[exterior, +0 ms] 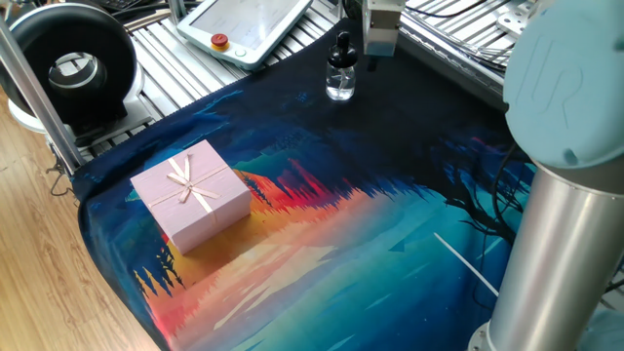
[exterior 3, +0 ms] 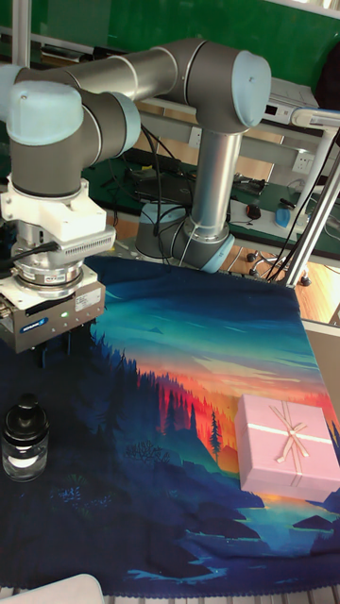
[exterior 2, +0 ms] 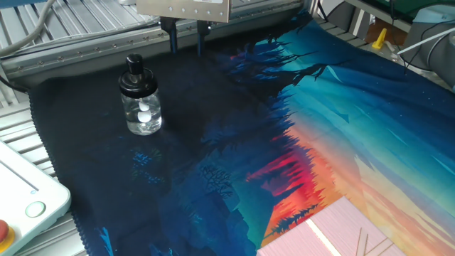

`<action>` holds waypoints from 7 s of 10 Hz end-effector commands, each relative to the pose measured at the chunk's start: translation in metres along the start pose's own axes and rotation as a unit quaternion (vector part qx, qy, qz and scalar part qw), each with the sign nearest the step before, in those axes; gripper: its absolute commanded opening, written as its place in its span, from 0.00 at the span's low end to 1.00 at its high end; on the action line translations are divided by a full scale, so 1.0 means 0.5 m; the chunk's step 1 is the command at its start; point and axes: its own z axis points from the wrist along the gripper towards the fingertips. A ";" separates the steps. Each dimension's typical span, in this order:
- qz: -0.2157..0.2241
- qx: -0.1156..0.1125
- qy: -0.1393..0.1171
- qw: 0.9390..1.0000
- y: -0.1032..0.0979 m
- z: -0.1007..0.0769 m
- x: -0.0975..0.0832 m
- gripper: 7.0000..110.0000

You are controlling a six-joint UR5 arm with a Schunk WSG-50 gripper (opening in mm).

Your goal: Screw the lid onto the jar

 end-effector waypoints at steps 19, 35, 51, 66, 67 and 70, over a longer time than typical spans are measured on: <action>-0.052 -0.030 -0.002 0.998 -0.033 -0.016 -0.049 0.15; -0.019 0.020 0.005 1.000 -0.153 -0.080 -0.048 0.15; -0.115 -0.021 0.031 0.993 -0.158 0.019 -0.085 0.36; -0.153 -0.044 0.007 0.987 -0.144 -0.055 -0.078 0.36; -0.156 -0.039 0.010 0.987 -0.150 -0.047 -0.080 0.36; -0.169 -0.030 -0.002 0.985 -0.172 -0.025 -0.108 0.36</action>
